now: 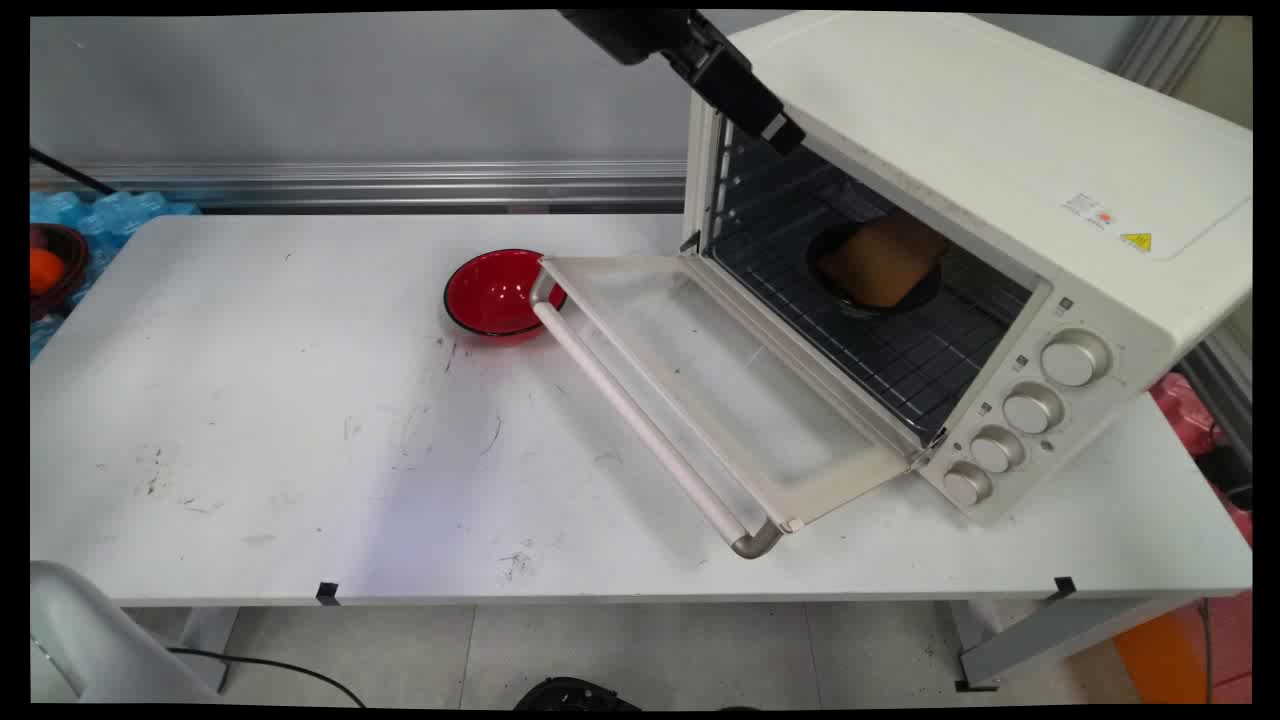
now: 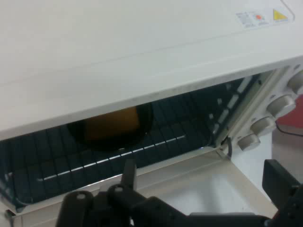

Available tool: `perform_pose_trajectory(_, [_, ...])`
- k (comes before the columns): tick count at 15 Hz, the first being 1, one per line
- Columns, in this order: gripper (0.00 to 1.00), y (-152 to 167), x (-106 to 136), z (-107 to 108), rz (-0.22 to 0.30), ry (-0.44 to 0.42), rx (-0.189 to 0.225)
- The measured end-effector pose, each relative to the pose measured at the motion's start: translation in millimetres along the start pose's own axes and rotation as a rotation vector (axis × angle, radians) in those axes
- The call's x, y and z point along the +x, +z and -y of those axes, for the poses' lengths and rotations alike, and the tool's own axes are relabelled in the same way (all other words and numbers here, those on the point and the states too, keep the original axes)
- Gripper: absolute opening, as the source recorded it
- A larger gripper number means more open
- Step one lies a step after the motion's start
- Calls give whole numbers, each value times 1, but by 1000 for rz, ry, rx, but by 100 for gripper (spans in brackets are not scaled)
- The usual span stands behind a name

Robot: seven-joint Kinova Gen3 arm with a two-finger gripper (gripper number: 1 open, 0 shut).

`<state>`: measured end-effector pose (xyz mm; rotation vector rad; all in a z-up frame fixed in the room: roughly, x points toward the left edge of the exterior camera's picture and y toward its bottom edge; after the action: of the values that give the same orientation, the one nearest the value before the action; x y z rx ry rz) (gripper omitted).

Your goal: Close the oven

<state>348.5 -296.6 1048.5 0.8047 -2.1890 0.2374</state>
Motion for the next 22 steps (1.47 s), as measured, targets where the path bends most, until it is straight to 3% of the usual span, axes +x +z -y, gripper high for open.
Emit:
perform_pose_trajectory(4, [100, -1, -3, -4, 14, 0, -8])
perform_pose_trajectory(7, [100, -9, -15, -9, 53, 5, -13])
perform_pose_trajectory(17, [100, -46, -80, -34, 230, 37, -48])
perform_pose_trajectory(22, [100, -57, -121, -39, 308, 52, -29])
